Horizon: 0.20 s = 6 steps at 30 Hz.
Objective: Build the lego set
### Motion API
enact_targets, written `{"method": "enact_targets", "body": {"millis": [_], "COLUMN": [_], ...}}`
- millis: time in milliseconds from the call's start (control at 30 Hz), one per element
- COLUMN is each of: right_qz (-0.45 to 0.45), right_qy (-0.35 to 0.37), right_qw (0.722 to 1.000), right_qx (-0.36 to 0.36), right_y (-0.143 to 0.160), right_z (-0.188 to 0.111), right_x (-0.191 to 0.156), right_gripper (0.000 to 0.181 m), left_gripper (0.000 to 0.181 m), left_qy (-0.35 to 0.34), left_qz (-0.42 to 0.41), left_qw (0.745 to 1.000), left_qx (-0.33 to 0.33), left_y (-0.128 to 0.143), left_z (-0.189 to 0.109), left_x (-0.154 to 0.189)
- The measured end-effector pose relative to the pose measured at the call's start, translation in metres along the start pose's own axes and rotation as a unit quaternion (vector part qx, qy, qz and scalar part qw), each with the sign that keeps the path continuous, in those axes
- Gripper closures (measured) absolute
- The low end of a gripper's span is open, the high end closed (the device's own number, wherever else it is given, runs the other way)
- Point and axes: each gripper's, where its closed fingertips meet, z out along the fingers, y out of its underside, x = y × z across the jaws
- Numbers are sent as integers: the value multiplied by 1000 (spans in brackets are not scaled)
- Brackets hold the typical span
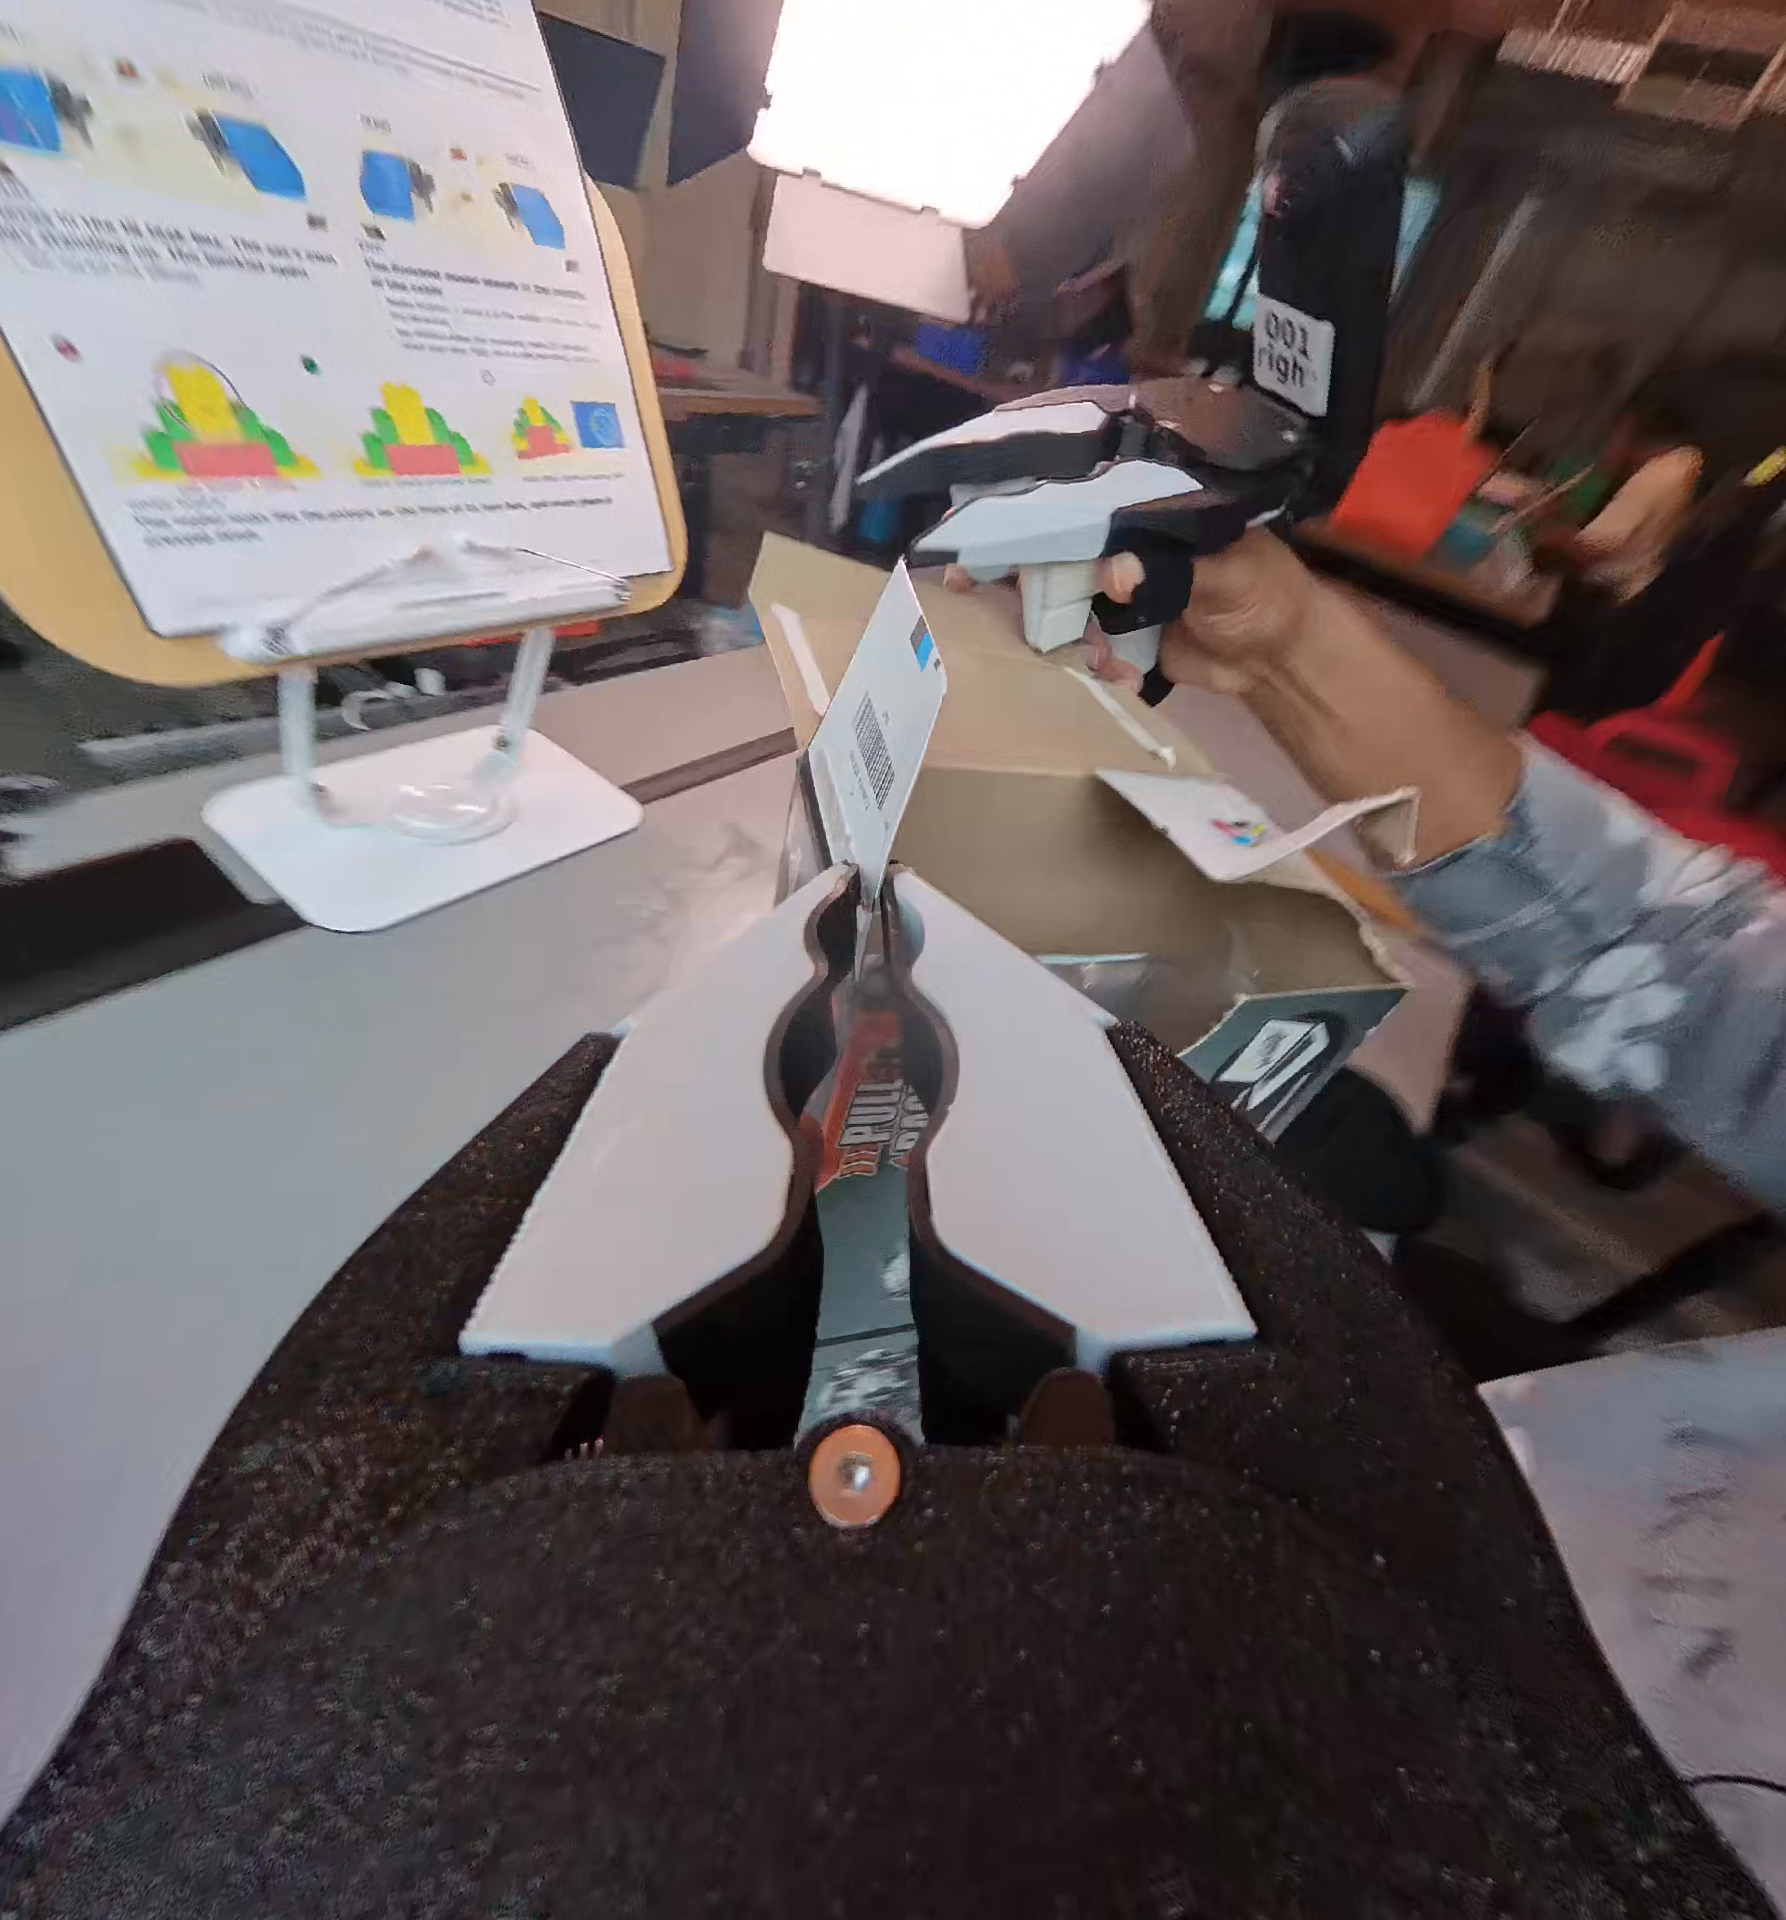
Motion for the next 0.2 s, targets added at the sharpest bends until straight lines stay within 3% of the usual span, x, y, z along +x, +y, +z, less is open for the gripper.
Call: {"method": "enact_targets", "body": {"millis": [33,133,200], "right_qz": [-22,-134,-205], "right_qy": [20,15,-24], "right_qw": [999,990,978], "right_qx": [30,48,22], "right_y": [-24,-74,-90], "right_z": [-18,-60,-71], "right_x": [2,-33,-76], "right_gripper": [138,137,136], "left_gripper": [178,180,180], "left_qy": [35,142,202], "left_qz": [-65,-267,-334], "left_qw": [997,951,916], "left_qx": [18,65,94], "left_y": [-2,-3,-2], "left_z": [-1,-3,-5], "left_x": [-2,-15,-23]}}
